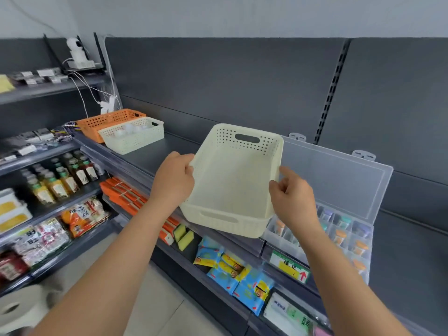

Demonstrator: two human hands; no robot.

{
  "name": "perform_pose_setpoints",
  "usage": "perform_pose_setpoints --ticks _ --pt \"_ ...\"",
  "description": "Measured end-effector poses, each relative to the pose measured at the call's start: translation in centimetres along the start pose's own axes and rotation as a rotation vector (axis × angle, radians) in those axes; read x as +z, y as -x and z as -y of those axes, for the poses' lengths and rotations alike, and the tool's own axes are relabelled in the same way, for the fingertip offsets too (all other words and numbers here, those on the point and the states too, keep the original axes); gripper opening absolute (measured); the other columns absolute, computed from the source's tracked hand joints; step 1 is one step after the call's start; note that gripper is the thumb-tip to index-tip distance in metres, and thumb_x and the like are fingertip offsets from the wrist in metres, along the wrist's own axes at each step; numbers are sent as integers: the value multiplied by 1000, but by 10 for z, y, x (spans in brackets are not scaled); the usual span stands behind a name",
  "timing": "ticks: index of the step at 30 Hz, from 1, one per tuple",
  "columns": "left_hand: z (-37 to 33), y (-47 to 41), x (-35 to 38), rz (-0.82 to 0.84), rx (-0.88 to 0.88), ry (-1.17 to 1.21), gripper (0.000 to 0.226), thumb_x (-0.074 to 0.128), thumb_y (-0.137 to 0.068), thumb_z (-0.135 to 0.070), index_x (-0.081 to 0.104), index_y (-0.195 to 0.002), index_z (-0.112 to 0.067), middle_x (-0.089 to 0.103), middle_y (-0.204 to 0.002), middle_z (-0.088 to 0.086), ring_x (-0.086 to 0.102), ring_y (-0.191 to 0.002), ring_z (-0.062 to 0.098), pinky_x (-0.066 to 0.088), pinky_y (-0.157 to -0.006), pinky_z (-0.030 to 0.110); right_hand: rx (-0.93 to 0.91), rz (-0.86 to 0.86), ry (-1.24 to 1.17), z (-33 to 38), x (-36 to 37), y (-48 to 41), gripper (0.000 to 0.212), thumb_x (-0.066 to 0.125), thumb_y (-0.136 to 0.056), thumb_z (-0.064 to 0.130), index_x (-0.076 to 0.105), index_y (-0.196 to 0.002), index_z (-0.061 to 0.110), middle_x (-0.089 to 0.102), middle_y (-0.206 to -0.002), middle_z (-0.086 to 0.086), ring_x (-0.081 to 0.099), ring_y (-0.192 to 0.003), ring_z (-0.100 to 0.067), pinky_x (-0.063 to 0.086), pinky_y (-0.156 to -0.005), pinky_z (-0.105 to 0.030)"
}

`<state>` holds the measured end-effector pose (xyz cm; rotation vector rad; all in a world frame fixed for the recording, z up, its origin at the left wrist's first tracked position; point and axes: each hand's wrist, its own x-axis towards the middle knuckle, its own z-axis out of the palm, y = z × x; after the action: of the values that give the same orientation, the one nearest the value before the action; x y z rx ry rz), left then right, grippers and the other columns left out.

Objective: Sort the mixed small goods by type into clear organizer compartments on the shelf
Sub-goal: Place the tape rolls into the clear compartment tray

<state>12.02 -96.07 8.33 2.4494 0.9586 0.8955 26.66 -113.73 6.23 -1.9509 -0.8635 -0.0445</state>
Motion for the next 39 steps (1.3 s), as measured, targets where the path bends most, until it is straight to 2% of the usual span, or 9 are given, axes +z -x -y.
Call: perform_pose_setpoints --ticks 9,14,19,22,24,27,32,36,39 --pt "51 -87 6 87 -4 11 23 42 -96 -7 65 -100 -6 50 -95 13 53 -83 30 46 -76 40 101 -44 -33 20 60 -60 45 47 -90 8 47 -134 5 38 -48 2 41 -51 -14 47 -64 -29" --pt "70 -142 26 150 -3 31 23 41 -94 -4 62 -88 -11 54 -100 16 54 -88 31 39 -70 33 141 -64 -42 15 88 -104 15 48 -87 7 61 -93 11 38 -47 3 40 -51 -14 47 -62 -36" --pt "86 -183 47 203 -18 46 21 41 -90 0 61 -84 0 47 -86 11 45 -74 23 30 -64 30 190 -100 -16 10 108 -138 37 47 -82 4 31 -58 27 33 -33 9 33 -38 -8 24 -47 -26" --pt "94 -196 59 254 -18 58 22 40 -89 1 60 -82 -2 45 -86 10 39 -71 21 28 -64 30 229 -86 32 5 118 -145 32 46 -81 3 38 -61 27 32 -33 7 33 -39 -11 28 -49 -26" --pt "99 -202 68 294 -15 72 22 39 -89 2 59 -82 -2 47 -88 13 39 -72 20 28 -64 31 258 -85 45 2 124 -146 17 47 -81 3 61 -88 11 34 -39 6 36 -47 -11 40 -57 -29" --pt "108 -209 80 339 13 95 24 39 -91 0 59 -82 -11 54 -98 19 44 -74 24 31 -66 31 316 -95 102 -2 133 -147 34 48 -81 4 56 -114 -1 42 -50 -3 45 -58 -20 47 -65 -32" --pt "123 -216 95 386 90 97 24 39 -94 -5 62 -94 -3 50 -92 10 53 -86 31 35 -65 31 374 -170 140 -1 145 -138 22 47 -75 0 47 -72 22 33 -38 7 32 -40 -9 29 -49 -24" --pt "140 -216 104 446 148 123 25 39 -91 -4 41 -67 -9 40 -78 0 46 -75 24 30 -59 29 483 -177 233 0 158 -130 44 50 -78 2 59 -120 7 40 -49 2 38 -49 -14 39 -56 -26" --pt "155 -215 113 505 160 128 25 41 -94 -8 51 -74 -20 44 -87 0 45 -70 17 33 -58 27 517 -157 322 1 175 -122 49 48 -80 3 55 -128 10 41 -51 3 40 -49 -12 37 -51 -23"
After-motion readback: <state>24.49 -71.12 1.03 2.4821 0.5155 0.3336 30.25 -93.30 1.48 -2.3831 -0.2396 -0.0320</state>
